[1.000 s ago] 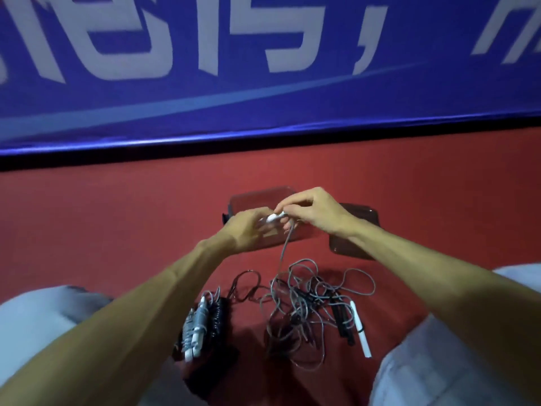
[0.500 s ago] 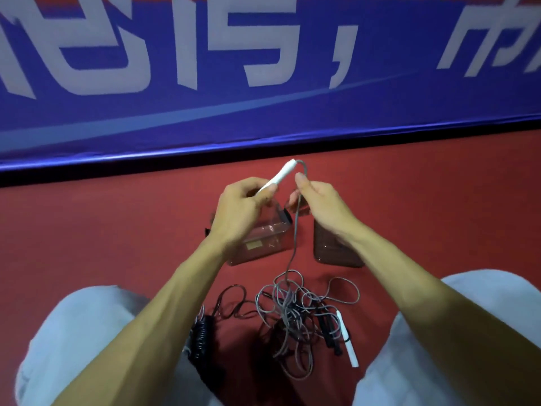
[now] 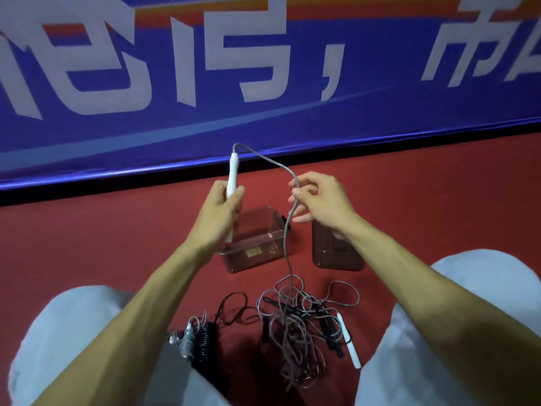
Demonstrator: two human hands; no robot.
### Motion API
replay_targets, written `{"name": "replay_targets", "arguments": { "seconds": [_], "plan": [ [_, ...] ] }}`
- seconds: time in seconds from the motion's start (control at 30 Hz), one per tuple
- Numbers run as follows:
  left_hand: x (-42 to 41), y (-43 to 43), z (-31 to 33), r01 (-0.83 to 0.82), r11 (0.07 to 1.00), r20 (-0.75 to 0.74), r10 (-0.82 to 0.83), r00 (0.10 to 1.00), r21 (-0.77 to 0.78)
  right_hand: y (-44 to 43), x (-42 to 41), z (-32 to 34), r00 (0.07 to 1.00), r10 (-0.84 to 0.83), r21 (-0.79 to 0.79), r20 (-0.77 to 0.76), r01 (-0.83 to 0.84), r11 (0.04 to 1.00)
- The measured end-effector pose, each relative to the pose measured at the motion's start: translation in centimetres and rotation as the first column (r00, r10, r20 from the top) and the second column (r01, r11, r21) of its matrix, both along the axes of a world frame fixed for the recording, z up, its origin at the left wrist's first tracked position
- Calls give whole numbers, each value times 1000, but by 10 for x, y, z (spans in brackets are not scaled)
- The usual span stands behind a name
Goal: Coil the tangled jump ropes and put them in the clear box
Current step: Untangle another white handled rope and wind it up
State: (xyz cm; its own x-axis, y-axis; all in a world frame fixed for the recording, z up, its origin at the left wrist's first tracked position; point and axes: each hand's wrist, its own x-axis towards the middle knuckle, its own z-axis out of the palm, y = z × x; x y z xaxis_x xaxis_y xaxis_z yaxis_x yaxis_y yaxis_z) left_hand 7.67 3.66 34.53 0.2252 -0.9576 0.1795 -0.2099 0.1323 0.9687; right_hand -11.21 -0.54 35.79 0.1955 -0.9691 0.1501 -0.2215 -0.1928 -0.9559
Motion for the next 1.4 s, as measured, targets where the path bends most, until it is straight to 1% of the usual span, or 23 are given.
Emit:
{"name": "replay_targets", "arguments": {
  "seconds": [0.07, 0.1, 0.17, 0.2, 0.23, 0.3, 0.37, 0.4, 0.5, 0.57, 0.6, 0.63, 0.73, 0.87, 0.93, 0.97, 1.03, 1.1, 1.17, 1.23, 1.3, 1.37, 1.4],
  "plan": [
    [3, 0, -11, 24, 997, 268, -42, 963, 70, -1, 1, 3, 994, -61, 31, 87, 59, 998],
    [2, 0, -15, 54, 992, 344, -91, 935, 116, -2, 2, 6, 988, -78, 59, 137, 71, 996],
    [-3, 3, -17, 116, 977, 434, -184, 882, 180, -5, 3, 13, 959, -89, 128, 270, 56, 990],
    [-7, 5, -17, 139, 973, 442, -208, 873, 184, -6, 3, 17, 934, -84, 158, 349, 30, 987],
    [-12, 7, -15, 160, 971, 406, -220, 887, 177, -8, 4, 20, 900, -75, 182, 430, -5, 983],
    [-20, 9, -11, 203, 966, 261, -240, 935, 160, -11, 5, 26, 803, -69, 221, 592, -80, 972],
    [-25, 11, -7, 284, 946, 133, -306, 943, 158, -13, 6, 29, 681, -95, 245, 726, -128, 961],
    [-26, 12, -6, 332, 930, 103, -349, 931, 156, -12, 6, 31, 617, -120, 260, 778, -141, 955],
    [-28, 13, -4, 419, 896, 107, -436, 894, 150, -13, 4, 34, 432, -226, 331, 873, -185, 925],
    [-30, 14, -4, 398, 911, 117, -410, 905, 112, -12, 5, 36, 382, -259, 355, 887, -207, 912],
    [-32, 15, -3, 374, 923, 93, -382, 920, 89, -11, 7, 36, 389, -259, 354, 884, -199, 914],
    [-34, 15, -2, 344, 936, 26, -346, 938, 70, -10, 10, 36, 420, -247, 344, 873, -173, 923],
    [-34, 13, 3, 232, 972, -276, -211, 938, 45, -12, 17, 32, 628, -196, 283, 753, -41, 958],
    [-26, 6, 13, 85, 996, -481, -71, 874, 8, -12, 23, 17, 852, -157, 264, 499, 23, 964],
    [-20, 5, 20, 46, 999, -584, -40, 811, -5, -11, 30, 8, 949, -89, 241, 301, 14, 970],
    [-18, 5, 24, 32, 999, -633, -30, 774, -9, -10, 33, 3, 979, -29, 243, 201, -21, 970],
    [-12, 5, 29, 1, 1000, -723, -11, 691, -14, -8, 37, -8, 989, 151, 249, -1, -146, 958],
    [-7, 3, 32, -28, 999, -796, 3, 605, -18, -3, 39, -14, 925, 348, 268, -154, -300, 916],
    [-1, 2, 33, -61, 998, -836, 15, 549, -22, 2, 39, -16, 867, 466, 327, -176, -395, 859],
    [3, 2, 32, -102, 995, -842, 48, 537, -8, 4, 40, -18, 848, 496, 328, -188, -422, 845],
    [6, 2, 31, -151, 989, -847, 87, 524, 8, 4, 42, -20, 856, 461, 275, -236, -396, 876],
    [10, 0, 27, -211, 977, -831, 136, 539, 23, 4, 45, -21, 904, 369, 213, -217, -325, 922],
    [12, -1, 25, -231, 972, -805, 161, 571, 31, 5, 47, -21, 931, 312, 181, -187, -280, 943]
  ]
}}
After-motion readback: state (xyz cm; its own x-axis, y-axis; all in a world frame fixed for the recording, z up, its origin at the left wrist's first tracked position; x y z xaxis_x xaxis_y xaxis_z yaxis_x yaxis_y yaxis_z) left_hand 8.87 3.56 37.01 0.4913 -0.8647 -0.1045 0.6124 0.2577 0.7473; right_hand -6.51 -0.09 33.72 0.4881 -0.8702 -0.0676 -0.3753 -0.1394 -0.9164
